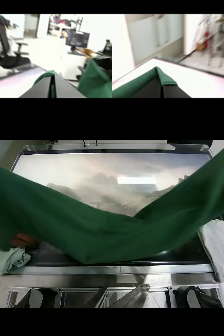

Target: Fold the shirts.

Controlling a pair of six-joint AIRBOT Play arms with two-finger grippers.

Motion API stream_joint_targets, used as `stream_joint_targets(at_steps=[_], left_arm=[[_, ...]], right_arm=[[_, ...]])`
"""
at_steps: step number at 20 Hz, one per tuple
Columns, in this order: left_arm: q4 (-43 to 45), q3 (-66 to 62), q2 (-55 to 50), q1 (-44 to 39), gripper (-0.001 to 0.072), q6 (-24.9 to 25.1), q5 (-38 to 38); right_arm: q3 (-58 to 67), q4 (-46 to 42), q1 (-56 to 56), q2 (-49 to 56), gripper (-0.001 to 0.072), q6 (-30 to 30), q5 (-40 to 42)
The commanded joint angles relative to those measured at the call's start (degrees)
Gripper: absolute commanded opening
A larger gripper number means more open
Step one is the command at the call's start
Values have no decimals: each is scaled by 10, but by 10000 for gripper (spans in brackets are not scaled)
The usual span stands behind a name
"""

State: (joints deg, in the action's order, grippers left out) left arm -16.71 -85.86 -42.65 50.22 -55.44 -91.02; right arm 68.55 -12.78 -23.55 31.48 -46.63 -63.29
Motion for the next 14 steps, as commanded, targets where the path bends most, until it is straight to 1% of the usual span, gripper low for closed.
stream_joint_targets(at_steps=[1,2,3,5,6,8,9,10,12,14], left_arm=[[117,-51,-44,-13,22,-33,23],[201,-36,-63,-51,22,-38,34],[260,-11,-85,-99,22,-31,57],[350,39,-143,-188,22,-3,140],[373,58,-178,-229,23,20,180],[381,81,-269,-305,23,80,247],[382,73,-326,-336,23,101,271],[382,53,-385,-358,22,110,282],[382,-13,-504,-379,22,108,281],[382,-97,-603,-383,21,96,273]], right_arm=[[9,-73,1,12,20,-36,75],[0,-73,1,49,20,-43,53],[-13,-71,3,90,19,-42,39],[-42,-70,24,180,19,-30,58],[-51,-67,43,228,20,-12,64],[-55,-51,92,341,20,28,75],[-55,-32,115,400,19,61,96],[-55,-13,129,453,20,86,120],[-52,46,139,553,19,127,153],[-30,123,131,639,19,169,144]])
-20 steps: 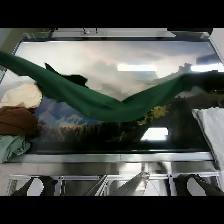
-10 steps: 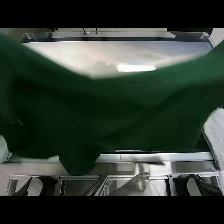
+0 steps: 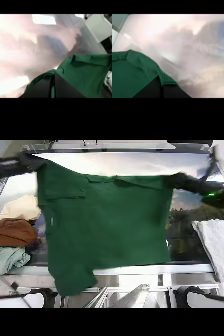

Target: Fold the shirts.

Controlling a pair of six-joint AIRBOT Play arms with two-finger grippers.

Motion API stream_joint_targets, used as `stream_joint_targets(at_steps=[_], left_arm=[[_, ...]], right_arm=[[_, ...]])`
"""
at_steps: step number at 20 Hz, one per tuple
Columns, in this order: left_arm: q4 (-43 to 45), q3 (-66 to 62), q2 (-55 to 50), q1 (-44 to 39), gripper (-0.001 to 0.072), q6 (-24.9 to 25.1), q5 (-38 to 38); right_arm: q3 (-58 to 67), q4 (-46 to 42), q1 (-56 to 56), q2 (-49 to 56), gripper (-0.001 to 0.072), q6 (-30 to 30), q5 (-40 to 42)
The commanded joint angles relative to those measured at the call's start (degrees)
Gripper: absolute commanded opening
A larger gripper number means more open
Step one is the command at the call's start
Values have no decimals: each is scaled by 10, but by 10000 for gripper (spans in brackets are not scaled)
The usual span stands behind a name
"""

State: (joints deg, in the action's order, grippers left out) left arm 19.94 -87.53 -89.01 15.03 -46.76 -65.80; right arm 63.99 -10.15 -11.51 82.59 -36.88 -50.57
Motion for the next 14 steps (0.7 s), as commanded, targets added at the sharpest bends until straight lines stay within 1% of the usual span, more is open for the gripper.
stream_joint_targets(at_steps=[1,2,4,6,7,9,11,14], left_arm=[[16,-123,-177,-26,21,-2,12],[16,-154,-201,-20,21,-16,6],[26,-191,-229,-2,20,-42,-19],[83,-194,-233,17,20,-78,-54],[103,-185,-233,25,20,-86,-76],[106,-152,-233,32,20,-85,-95],[107,-114,-233,32,20,-76,-72],[110,-71,-233,32,20,-60,-25]], right_arm=[[43,112,5,166,19,74,-3],[73,112,0,195,19,71,-26],[130,101,-16,237,18,40,-75],[165,39,-36,248,19,2,-88],[173,-1,-48,248,18,-19,-91],[174,-63,-63,249,19,-39,-104],[174,-108,-62,253,19,-47,-106],[174,-120,-63,268,19,-38,-92]])
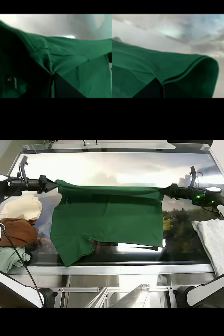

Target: Fold the shirts.

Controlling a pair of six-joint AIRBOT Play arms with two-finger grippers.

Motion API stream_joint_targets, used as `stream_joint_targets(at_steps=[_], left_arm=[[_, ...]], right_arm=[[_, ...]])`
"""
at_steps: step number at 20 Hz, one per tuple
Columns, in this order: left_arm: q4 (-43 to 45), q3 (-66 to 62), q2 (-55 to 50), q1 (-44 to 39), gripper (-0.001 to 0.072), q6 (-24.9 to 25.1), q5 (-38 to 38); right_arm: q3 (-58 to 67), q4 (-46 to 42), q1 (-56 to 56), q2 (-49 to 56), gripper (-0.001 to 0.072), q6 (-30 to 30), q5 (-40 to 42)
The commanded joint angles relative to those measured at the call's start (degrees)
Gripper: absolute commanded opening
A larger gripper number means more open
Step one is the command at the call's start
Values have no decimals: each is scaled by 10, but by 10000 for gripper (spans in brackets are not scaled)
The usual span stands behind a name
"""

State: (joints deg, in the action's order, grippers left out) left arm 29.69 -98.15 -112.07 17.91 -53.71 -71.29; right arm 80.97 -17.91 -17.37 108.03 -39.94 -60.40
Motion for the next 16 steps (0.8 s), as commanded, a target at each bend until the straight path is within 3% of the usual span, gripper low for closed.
stream_joint_targets(at_steps=[1,16], left_arm=[[27,46,-3,3,21,11,39],[94,107,-4,-31,20,11,95]], right_arm=[[5,-44,-4,17,19,-4,7],[5,-134,22,46,21,-27,40]])
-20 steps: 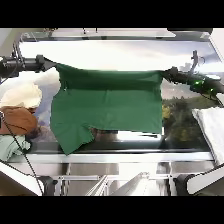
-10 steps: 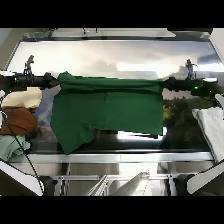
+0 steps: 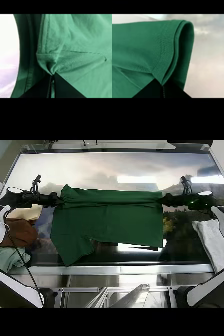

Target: Fold the shirts.

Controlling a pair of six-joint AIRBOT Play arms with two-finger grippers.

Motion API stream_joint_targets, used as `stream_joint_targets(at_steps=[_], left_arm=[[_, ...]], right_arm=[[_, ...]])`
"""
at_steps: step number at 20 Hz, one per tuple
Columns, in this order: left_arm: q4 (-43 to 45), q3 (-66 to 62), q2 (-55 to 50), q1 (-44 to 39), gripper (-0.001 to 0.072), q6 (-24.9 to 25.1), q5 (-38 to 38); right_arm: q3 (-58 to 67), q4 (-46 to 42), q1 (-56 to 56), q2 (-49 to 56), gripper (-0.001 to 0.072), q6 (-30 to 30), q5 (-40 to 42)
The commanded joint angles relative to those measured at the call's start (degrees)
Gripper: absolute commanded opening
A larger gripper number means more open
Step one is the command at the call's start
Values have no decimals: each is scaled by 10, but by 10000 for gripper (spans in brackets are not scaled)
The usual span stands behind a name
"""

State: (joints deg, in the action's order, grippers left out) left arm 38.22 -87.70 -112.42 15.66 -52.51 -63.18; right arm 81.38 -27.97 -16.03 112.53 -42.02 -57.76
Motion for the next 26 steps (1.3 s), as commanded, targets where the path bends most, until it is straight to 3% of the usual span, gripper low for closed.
stream_joint_targets(at_steps=[1,2,3,6,9,13,16,19,24,26], left_arm=[[13,2,0,-11,24,-1,6],[14,-5,0,-11,127,-2,-12],[14,-18,0,-9,264,-17,-32],[14,-96,0,14,264,-90,-132],[45,-180,4,38,264,-161,-235],[152,-137,66,40,265,-217,-310],[194,36,145,39,272,-217,-301],[198,236,215,39,271,-215,-269],[245,441,309,38,271,-215,-241],[267,478,335,38,271,-215,-193]], right_arm=[[0,-43,11,0,29,-9,13],[0,-53,11,-3,228,-9,12],[1,-66,10,-11,493,-9,9],[5,-140,-3,-73,503,-44,-12],[5,-264,-27,-147,505,-129,-37],[2,-264,-64,-183,505,-162,-165],[-78,-235,-88,-184,504,-199,-242],[-228,-187,-108,-200,499,-211,-246],[-373,-187,-133,-245,499,-192,-193],[-389,-186,-136,-246,499,-181,-150]])
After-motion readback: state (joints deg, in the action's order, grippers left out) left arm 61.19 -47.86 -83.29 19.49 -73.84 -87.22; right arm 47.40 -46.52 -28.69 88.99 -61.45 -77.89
